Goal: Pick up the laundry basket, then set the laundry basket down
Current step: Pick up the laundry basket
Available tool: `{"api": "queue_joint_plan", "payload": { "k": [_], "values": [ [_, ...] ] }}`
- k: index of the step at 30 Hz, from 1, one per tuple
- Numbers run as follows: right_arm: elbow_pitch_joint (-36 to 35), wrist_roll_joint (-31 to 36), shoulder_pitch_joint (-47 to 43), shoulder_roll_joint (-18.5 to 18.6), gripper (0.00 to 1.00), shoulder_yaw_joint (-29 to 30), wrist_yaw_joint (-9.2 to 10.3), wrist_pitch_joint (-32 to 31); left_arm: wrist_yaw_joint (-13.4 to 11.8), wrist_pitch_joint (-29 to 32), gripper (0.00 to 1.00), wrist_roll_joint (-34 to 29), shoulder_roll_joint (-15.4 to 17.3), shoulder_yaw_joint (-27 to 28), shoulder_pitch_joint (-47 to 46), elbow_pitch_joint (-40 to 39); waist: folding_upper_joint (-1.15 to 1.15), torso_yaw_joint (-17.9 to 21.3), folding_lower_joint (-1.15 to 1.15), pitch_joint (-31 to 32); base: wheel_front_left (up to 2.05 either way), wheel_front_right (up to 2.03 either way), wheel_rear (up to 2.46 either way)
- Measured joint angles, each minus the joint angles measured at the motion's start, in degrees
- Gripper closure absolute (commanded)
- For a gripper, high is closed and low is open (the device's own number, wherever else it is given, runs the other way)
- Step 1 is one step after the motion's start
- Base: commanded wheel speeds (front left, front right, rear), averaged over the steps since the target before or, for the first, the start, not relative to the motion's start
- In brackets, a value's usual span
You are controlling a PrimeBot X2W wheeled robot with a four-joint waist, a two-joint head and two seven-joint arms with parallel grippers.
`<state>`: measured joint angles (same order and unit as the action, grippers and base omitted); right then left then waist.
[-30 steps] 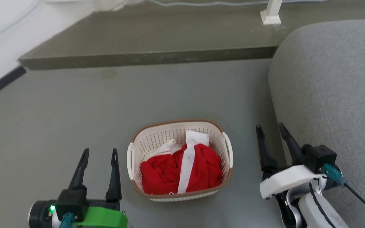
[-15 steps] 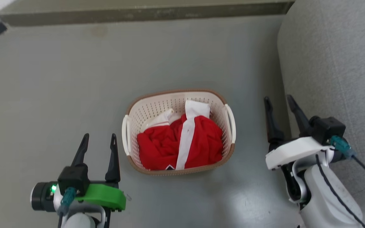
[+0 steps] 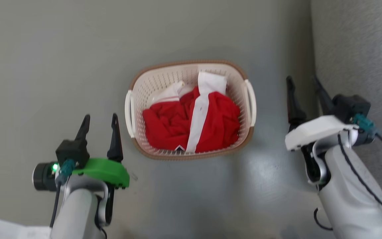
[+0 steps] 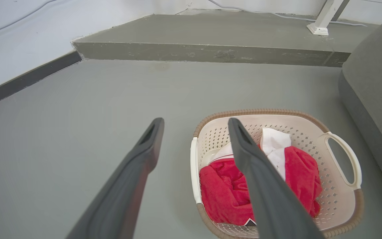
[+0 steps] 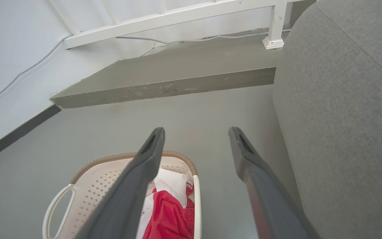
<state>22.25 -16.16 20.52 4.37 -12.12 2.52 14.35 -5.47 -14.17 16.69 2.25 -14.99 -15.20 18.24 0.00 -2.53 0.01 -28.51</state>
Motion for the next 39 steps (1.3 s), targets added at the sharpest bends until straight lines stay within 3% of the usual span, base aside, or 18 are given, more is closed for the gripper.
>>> {"api": "queue_joint_plan", "payload": {
  "k": [28, 39],
  "values": [
    [10.5, 0.6, 15.8, 1.2, 0.00, -0.1, -1.01, -0.6, 1.0, 0.5, 0.00, 6.4, -0.9, -8.0, -22.7, 13.4, 0.00, -3.0, 0.00, -20.6, 0.00, 0.00, 0.00],
    [15.0, 1.0, 19.5, 1.3, 0.00, -0.8, -2.01, -0.7, 1.5, 0.4, 0.00, 8.6, -1.0, -10.4, -27.2, 19.1, 0.00, -3.9, 0.00, -26.8, 0.00, 0.00, 0.00]
  ]
}}
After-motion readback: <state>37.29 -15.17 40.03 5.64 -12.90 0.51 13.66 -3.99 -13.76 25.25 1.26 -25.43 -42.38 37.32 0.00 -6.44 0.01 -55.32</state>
